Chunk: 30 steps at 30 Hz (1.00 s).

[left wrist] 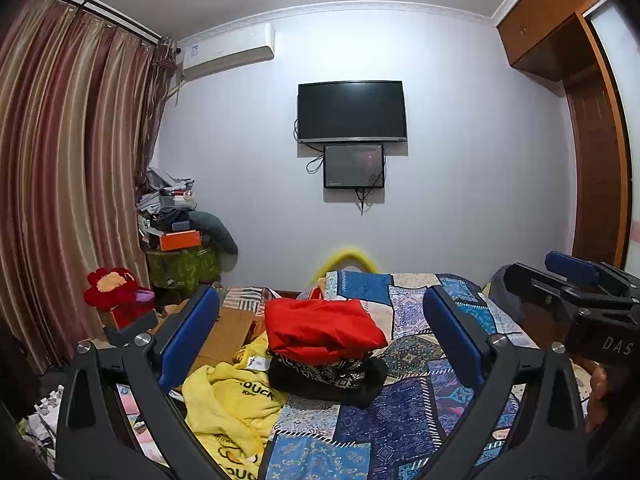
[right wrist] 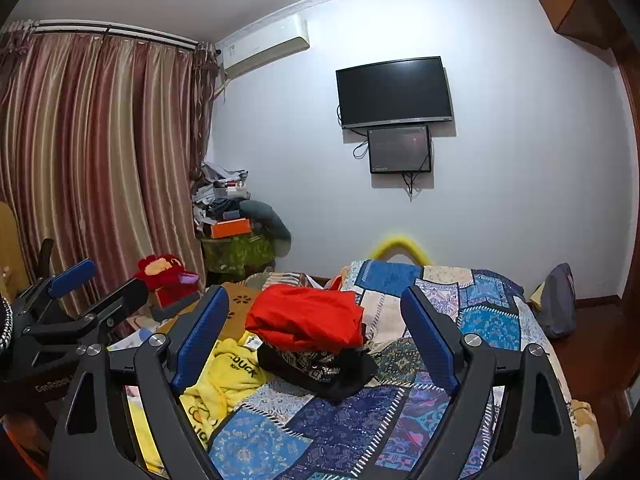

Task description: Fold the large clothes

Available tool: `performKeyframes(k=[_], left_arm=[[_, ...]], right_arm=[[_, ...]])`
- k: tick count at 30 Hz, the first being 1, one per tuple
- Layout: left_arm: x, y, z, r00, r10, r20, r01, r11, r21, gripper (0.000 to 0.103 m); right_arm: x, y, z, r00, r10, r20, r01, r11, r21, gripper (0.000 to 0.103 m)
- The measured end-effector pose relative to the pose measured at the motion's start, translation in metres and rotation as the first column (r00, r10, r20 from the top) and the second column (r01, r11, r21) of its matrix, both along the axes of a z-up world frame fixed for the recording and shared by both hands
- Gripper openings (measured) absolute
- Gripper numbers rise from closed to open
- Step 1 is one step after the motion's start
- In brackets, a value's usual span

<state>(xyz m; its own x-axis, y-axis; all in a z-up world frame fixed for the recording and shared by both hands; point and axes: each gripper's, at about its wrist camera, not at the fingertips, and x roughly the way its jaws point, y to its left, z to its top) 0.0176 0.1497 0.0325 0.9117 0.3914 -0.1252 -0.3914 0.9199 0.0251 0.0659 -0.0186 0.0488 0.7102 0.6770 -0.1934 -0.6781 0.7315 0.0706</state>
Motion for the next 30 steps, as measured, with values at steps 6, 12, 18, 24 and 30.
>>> performKeyframes(k=[6, 12, 18, 24, 30], left_arm=[[0.0011, 0.0027, -0.0045, 1.0, 0.004, -0.009, -0.004, 1.0, -0.009, 0.103], [0.0016, 0.0035, -0.0062, 1.0, 0.007, -0.014, -0.008, 1.0, -0.014, 0.103], [0.0022, 0.0046, -0.0066, 1.0, 0.005, -0.014, -0.005, 1.0, -0.019, 0.103], [0.0043, 0.0068, -0.0086, 1.0, 0.002, -0.018, -0.002, 1.0, -0.027, 0.103], [0.006, 0.0085, -0.009, 1.0, -0.003, -0.02, 0.002, 0.999, -0.036, 0.103]], right_arm=[[-0.0007, -0.0007, 0.0, 1.0, 0.002, -0.003, -0.002, 1.0, -0.003, 0.086], [-0.0024, -0.0024, 0.0008, 1.0, 0.001, -0.004, -0.001, 1.0, -0.004, 0.086], [-0.0039, -0.0032, 0.0003, 1.0, -0.002, -0.006, 0.002, 1.0, -0.008, 0.086], [-0.0048, -0.005, 0.0013, 1.0, -0.001, -0.009, 0.001, 1.0, -0.013, 0.086], [-0.0033, -0.0064, 0.001, 1.0, -0.002, -0.015, 0.001, 1.0, -0.012, 0.086]])
